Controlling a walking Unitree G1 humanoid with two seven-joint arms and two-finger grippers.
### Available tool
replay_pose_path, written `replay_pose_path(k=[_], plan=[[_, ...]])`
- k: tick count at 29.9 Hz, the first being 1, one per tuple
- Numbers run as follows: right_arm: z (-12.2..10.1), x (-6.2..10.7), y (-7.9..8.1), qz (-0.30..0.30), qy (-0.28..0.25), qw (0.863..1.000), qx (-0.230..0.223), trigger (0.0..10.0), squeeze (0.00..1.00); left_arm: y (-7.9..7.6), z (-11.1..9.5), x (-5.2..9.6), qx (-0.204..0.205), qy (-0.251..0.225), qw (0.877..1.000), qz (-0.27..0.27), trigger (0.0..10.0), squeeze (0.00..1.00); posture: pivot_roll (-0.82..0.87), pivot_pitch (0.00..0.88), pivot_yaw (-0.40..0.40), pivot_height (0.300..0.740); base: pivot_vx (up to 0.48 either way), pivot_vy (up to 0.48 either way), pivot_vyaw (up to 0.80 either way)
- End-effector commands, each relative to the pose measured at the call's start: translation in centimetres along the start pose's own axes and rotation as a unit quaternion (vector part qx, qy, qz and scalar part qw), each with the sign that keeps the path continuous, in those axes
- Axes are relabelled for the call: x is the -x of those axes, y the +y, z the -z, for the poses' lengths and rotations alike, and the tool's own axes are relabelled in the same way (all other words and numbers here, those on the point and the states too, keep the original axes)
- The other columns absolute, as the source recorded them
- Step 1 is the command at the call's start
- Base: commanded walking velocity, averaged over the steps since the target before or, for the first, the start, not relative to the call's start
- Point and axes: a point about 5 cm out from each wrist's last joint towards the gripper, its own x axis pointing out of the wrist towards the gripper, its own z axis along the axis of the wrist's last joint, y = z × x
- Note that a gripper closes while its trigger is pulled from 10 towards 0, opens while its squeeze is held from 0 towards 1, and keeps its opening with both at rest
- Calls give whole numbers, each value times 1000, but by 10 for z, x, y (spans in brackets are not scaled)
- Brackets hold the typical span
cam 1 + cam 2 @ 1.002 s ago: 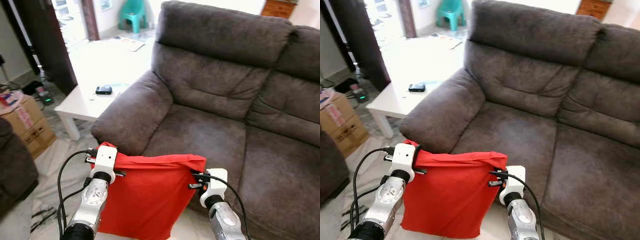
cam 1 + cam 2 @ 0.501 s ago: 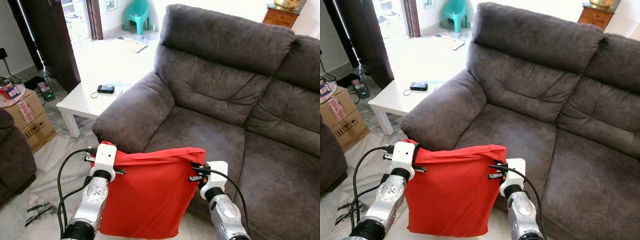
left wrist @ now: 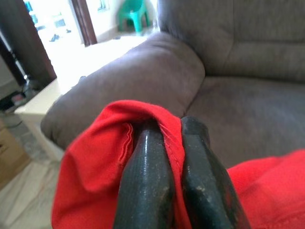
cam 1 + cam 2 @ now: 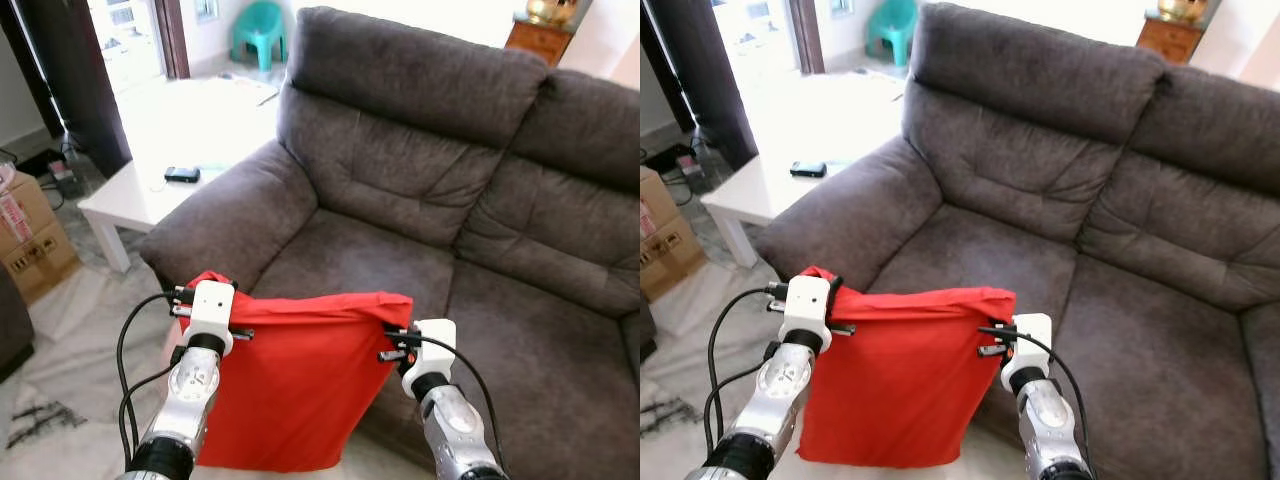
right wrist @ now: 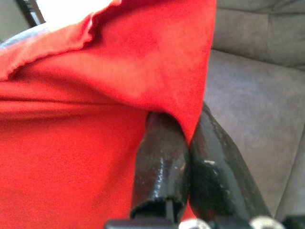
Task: Move the pillow to the sofa from floor
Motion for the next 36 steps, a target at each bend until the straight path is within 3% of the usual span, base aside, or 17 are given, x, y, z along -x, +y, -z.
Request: replay_pose_path(k=[1, 23, 36], plan=[[-18, 3, -35, 84, -46, 995, -10, 10000, 0, 20, -8, -4, 0, -23, 999, -45, 10000, 0, 163, 0, -126, 740, 0, -368, 0], [-15, 4, -35, 90, -36, 995, -5, 10000, 0, 19, -7, -3, 3, -23, 999, -44, 10000, 0, 164, 0, -126, 740, 0, -364, -714], [-21, 0, -30, 67, -50, 997, 2, 10000, 0, 18, -6, -1, -1, -24, 999, -44, 10000, 0, 165, 0, -129, 740, 0, -285, 0]])
